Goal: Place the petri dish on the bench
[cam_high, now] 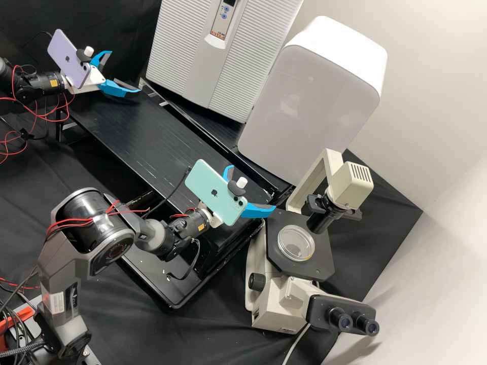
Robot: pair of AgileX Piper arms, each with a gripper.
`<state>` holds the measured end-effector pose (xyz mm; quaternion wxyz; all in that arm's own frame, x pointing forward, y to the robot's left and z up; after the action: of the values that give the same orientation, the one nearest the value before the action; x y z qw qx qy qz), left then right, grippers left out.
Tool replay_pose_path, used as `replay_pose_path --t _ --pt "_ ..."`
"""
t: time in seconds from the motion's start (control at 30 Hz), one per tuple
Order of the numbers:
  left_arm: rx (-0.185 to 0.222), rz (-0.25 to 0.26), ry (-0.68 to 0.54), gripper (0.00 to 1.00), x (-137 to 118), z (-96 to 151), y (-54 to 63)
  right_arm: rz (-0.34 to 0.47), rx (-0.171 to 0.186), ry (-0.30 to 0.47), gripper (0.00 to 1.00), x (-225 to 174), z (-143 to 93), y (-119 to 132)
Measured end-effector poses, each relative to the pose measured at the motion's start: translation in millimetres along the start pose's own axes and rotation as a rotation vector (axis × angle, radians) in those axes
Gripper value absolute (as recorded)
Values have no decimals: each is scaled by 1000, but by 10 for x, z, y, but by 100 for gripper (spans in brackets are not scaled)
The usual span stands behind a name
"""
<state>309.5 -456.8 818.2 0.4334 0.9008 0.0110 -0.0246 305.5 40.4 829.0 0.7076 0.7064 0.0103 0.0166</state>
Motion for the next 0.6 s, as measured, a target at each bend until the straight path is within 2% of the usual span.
replay_pose_path --t 0.4,0.6 --pt "0 0 0 100 0 0 0 -1 -6 1 100 -44 19 -2" --pt "0 0 0 100 0 0 0 56 -8 1 100 -318 64 96"
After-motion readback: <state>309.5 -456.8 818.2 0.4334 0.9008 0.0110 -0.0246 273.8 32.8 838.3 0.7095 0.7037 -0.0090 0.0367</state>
